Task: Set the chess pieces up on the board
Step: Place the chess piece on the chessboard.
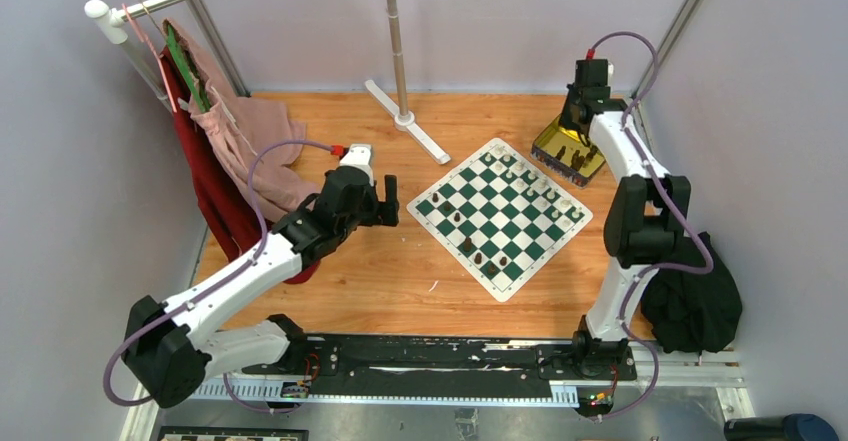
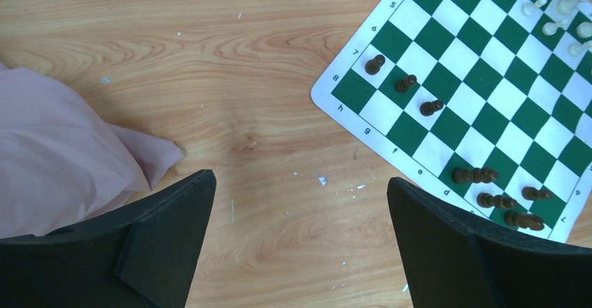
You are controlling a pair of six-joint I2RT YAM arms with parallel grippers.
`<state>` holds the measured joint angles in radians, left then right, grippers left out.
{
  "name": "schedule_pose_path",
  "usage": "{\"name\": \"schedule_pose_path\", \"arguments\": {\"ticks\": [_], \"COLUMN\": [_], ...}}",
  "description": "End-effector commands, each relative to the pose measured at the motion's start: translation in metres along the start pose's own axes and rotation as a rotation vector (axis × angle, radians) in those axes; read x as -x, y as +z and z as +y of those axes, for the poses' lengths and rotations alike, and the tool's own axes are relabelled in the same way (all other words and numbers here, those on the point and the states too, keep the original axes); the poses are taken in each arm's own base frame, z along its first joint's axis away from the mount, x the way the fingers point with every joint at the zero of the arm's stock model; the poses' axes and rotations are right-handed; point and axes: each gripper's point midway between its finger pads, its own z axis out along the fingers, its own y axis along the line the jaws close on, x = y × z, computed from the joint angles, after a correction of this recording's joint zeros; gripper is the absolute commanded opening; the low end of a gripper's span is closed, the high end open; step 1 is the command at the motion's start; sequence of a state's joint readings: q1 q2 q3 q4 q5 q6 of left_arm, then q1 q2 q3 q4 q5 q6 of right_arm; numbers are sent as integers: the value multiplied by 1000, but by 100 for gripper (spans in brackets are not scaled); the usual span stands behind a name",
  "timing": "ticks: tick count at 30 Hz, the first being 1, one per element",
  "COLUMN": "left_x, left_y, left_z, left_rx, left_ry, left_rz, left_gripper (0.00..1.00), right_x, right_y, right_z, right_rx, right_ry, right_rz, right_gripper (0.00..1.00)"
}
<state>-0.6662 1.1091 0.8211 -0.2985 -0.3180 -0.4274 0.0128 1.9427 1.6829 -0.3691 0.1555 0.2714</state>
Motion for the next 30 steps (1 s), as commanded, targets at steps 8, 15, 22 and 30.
{"name": "schedule_pose_path", "arguments": {"ticks": [8, 15, 22, 30], "left_x": [-27, -29, -31, -33], "left_y": [-21, -26, -21, -16], "left_z": [16, 8, -1, -10], "left_rx": [21, -10, -27, -31], "left_ry": [11, 5, 8, 43], "left_rz": [24, 18, 25, 43], "left_gripper": [100, 100, 100, 100], "right_x": [-80, -151, -216, -276], "right_y": [-126, -204, -247, -247], "right_z": [38, 30, 16, 23], "right_rx": [61, 117, 197, 233], "right_ry": [-197, -310, -371, -419], "right_rz": [32, 58, 111, 199], "right_gripper": [0, 0, 0, 0]}}
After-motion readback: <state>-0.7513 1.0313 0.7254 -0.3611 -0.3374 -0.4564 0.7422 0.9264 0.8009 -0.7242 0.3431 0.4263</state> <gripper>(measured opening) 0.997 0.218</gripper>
